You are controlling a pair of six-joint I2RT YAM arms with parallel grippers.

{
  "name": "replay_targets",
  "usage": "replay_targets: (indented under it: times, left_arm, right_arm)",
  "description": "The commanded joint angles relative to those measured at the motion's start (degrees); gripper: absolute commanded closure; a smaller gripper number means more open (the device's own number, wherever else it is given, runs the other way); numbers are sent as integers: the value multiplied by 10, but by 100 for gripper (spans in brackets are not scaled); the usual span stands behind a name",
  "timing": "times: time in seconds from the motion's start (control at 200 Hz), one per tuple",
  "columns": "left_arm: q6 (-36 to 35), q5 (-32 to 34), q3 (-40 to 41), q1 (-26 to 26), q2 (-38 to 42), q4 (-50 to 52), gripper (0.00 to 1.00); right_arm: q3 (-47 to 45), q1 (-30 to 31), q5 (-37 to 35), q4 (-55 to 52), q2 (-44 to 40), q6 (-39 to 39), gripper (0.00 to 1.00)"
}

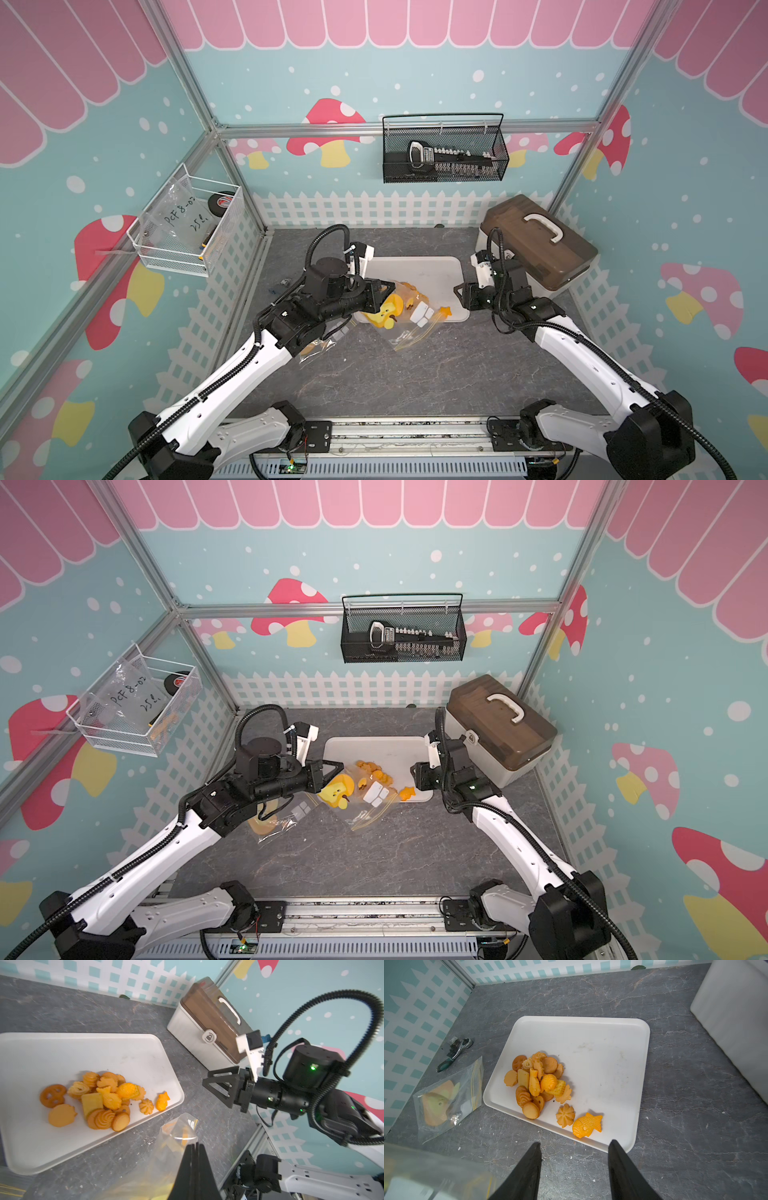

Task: Pour cookies out of the ziploc bag
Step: 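Pour the cookies out of the ziploc bag onto the tray, then place the ziploc bag at the center of the board.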

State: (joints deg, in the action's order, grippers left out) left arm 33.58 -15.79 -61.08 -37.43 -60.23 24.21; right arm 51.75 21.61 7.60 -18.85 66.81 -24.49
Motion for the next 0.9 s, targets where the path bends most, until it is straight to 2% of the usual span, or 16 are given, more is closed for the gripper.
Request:
replay_targets:
  times: [0.0,0.215,0.35,0.49,0.61,0.766,0.896]
  left_arm:
    - [38,-30,42,-4,24,-22,100]
    - [41,-5,116,-4,26,-38,100]
    - [38,12,156,-3,2,-48,100]
    - [51,1,197,-3,-24,-95,100]
    - [44,24,217,-2,-43,-106,100]
    - [39,51,239,21,-73,-131,100]
    - [56,59,268,53,-67,-180,100]
  right_arm:
    - [-4,-6,-5,-8,-14,-2,46]
    - [-14,-8,-12,-6,-18,-1,40]
    - [-25,-10,-15,-2,-22,0,39]
    - [-28,-9,-15,2,-18,1,39]
    - [-30,-10,-18,3,-16,2,38]
    - [-36,-10,-18,7,-18,0,37]
    - [-39,-10,-17,6,-20,1,37]
